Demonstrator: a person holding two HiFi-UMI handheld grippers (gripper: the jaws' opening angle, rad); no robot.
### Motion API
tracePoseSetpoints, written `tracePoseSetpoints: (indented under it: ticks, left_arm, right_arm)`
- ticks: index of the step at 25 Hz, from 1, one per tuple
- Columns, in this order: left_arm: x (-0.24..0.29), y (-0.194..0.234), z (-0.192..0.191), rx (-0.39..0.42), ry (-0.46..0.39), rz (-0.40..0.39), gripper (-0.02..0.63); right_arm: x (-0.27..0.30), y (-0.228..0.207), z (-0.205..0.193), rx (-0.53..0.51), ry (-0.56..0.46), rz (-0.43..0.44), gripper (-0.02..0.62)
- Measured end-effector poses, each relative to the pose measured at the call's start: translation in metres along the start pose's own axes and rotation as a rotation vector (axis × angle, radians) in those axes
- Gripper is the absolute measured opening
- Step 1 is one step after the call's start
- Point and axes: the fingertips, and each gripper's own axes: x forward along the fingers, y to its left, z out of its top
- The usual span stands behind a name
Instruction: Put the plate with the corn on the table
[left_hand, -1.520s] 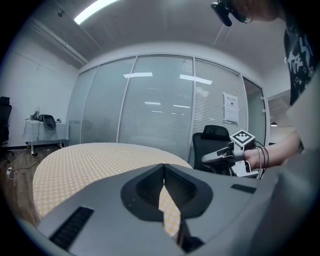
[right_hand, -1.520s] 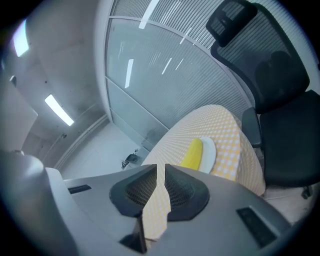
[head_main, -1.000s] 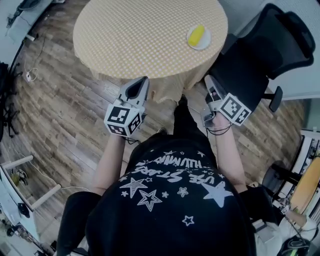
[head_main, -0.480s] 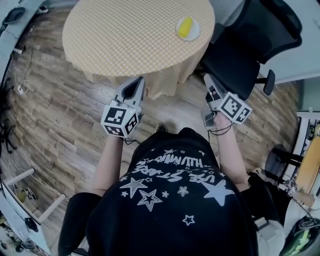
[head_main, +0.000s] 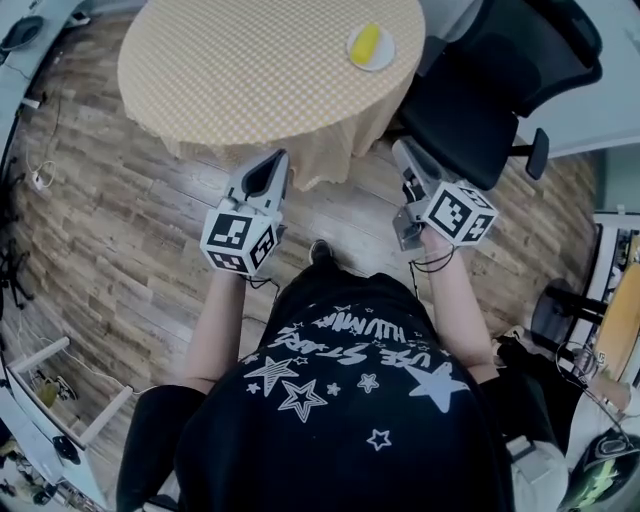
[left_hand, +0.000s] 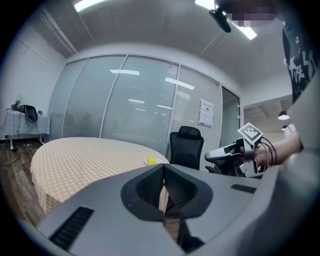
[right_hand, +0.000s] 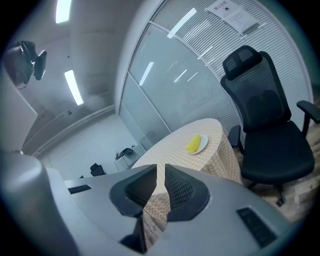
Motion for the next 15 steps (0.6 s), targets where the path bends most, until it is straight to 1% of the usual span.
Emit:
tracePoseSetpoints:
  ticks: [2,6,10,15]
  left_arm:
    - [0.000,-0.010,0.000,0.002,-0.003,-0.003,0.008]
    - [-0.004,-0.030,-0.001,0.011,-0.004,-0.007,0.008]
    - [-0.008,-0.050,-0.003,0.021,-0.003,0.006,0.008]
    - [-0.017,-0.086,-0.005,0.032,-0.006,0.009,0.008]
  right_arm:
    - [-0.007,-0.001,0.000,-0.022,0.004,0.000,0.061]
    - [-0.023,-0.005,-0.002,-0.025,-0.002,0.011,0.061]
    - [-0.042,-0.007,-0.003,-0.042,-0.001,0.026,0.061]
    - [-0.077,-0.012,-0.008,-0.051,0.003,0.039,0.061]
